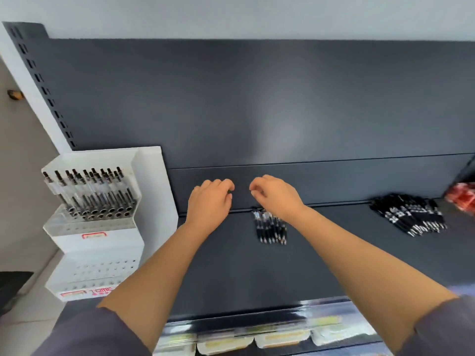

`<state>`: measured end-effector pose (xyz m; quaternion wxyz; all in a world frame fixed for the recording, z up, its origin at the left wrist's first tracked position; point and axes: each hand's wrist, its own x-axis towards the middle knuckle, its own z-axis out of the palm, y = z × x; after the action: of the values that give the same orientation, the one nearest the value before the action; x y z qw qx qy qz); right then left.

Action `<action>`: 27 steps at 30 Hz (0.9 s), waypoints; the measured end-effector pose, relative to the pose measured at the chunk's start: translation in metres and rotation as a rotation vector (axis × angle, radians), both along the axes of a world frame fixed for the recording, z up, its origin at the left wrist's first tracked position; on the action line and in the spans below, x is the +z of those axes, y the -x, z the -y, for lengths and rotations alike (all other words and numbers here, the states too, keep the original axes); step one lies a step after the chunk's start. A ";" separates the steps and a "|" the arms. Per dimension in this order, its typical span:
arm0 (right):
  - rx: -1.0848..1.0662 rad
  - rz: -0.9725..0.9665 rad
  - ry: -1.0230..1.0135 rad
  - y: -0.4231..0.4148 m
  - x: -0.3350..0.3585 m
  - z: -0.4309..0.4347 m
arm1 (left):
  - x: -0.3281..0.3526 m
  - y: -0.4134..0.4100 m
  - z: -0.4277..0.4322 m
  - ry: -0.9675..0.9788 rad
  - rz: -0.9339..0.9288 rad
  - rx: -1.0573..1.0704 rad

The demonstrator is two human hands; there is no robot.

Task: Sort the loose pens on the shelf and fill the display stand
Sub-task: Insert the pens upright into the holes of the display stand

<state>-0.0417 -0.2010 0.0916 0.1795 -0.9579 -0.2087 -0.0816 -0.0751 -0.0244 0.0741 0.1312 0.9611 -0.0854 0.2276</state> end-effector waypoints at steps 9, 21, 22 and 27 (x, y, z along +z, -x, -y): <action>-0.091 -0.326 0.068 -0.021 -0.044 0.071 | -0.047 -0.020 0.062 -0.068 -0.283 -0.077; -0.204 -0.531 -0.007 -0.091 -0.102 0.058 | -0.119 -0.101 0.067 0.125 -0.717 0.006; -0.222 -0.550 0.000 -0.097 -0.107 0.055 | -0.125 -0.108 0.067 0.151 -0.734 0.028; -0.328 -0.558 0.076 -0.121 -0.127 0.037 | -0.144 -0.133 0.075 0.292 -0.753 0.186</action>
<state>0.0788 -0.2379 -0.0354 0.1785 -0.9701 0.0026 0.1643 0.0581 -0.0993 -0.0697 0.2671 0.9521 0.0887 -0.1191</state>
